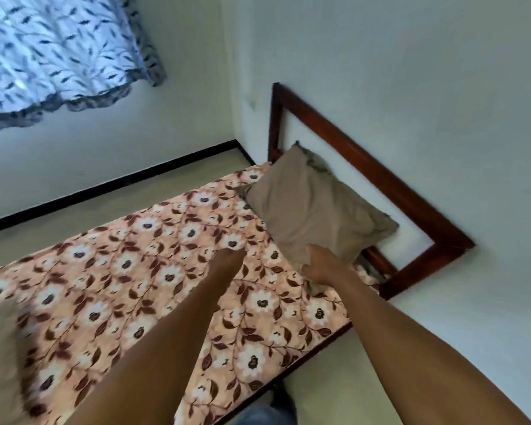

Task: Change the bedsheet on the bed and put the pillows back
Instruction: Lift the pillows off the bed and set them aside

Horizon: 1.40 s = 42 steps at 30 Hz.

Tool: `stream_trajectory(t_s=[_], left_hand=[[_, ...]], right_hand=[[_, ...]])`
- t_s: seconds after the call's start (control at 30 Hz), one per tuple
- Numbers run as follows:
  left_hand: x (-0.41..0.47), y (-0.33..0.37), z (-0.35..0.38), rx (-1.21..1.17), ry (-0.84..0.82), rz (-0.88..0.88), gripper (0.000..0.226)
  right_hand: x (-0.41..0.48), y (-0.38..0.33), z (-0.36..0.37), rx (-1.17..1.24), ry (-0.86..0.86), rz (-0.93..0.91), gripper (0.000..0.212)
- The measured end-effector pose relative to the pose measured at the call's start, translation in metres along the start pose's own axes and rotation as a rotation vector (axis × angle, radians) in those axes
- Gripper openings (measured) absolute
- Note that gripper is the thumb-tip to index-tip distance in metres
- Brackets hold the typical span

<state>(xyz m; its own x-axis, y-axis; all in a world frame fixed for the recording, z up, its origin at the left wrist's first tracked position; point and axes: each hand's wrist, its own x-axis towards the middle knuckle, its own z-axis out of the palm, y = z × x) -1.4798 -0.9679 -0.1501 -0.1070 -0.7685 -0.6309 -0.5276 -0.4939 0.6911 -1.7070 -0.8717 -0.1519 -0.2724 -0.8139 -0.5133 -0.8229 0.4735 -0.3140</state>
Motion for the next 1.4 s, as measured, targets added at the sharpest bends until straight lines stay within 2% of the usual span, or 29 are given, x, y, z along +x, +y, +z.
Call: stream_trajectory(t_s=[0.2, 0.37, 0.5, 0.6, 0.73, 0.83, 0.97, 1.03, 1.07, 1.17, 1.23, 1.3, 1.4], left_hand=[[0.057, 0.066, 0.101, 0.123, -0.081, 0.031, 0.023], [0.076, 0.116, 0.148, 0.134, -0.122, 0.057, 0.055], [0.108, 0.133, 0.167, 0.166, -0.083, 0.051, 0.031], [0.136, 0.135, 0.17, 0.122, 0.034, -0.005, 0.032], [0.165, 0.124, 0.173, 0.086, 0.093, -0.094, 0.031], [0.172, 0.111, 0.172, 0.05, 0.145, -0.137, 0.034], [0.167, 0.086, 0.164, 0.025, 0.193, -0.199, 0.03], [0.163, 0.07, 0.156, -0.013, 0.204, -0.244, 0.033], [0.16, 0.062, 0.152, -0.043, 0.208, -0.261, 0.034], [0.149, 0.047, 0.139, -0.021, 0.235, -0.274, 0.034], [0.138, 0.04, 0.13, -0.037, 0.271, -0.278, 0.035], [0.125, 0.033, 0.12, -0.057, 0.287, -0.267, 0.033], [0.102, 0.022, 0.094, -0.129, 0.33, -0.248, 0.031]], right_hand=[[0.05, 0.095, -0.036, 0.087, -0.048, 0.112, 0.059], [0.094, 0.14, -0.074, 0.137, -0.032, 0.154, 0.062], [0.165, 0.15, -0.095, 0.068, -0.127, 0.105, 0.058], [0.225, 0.144, -0.11, 0.065, -0.131, 0.05, 0.069], [0.292, 0.13, -0.121, 0.05, -0.086, 0.047, 0.075], [0.334, 0.136, -0.113, 0.083, -0.047, 0.143, 0.089], [0.356, 0.15, -0.096, 0.138, -0.099, 0.284, 0.104], [0.358, 0.153, -0.086, 0.135, -0.031, 0.335, 0.116], [0.357, 0.151, -0.082, 0.095, 0.022, 0.335, 0.114], [0.353, 0.13, -0.074, -0.034, 0.133, 0.257, 0.069], [0.341, 0.111, -0.073, -0.066, 0.216, 0.222, 0.05], [0.323, 0.094, -0.069, -0.039, 0.273, 0.157, 0.046], [0.289, 0.043, -0.061, 0.104, 0.235, -0.114, 0.051]])
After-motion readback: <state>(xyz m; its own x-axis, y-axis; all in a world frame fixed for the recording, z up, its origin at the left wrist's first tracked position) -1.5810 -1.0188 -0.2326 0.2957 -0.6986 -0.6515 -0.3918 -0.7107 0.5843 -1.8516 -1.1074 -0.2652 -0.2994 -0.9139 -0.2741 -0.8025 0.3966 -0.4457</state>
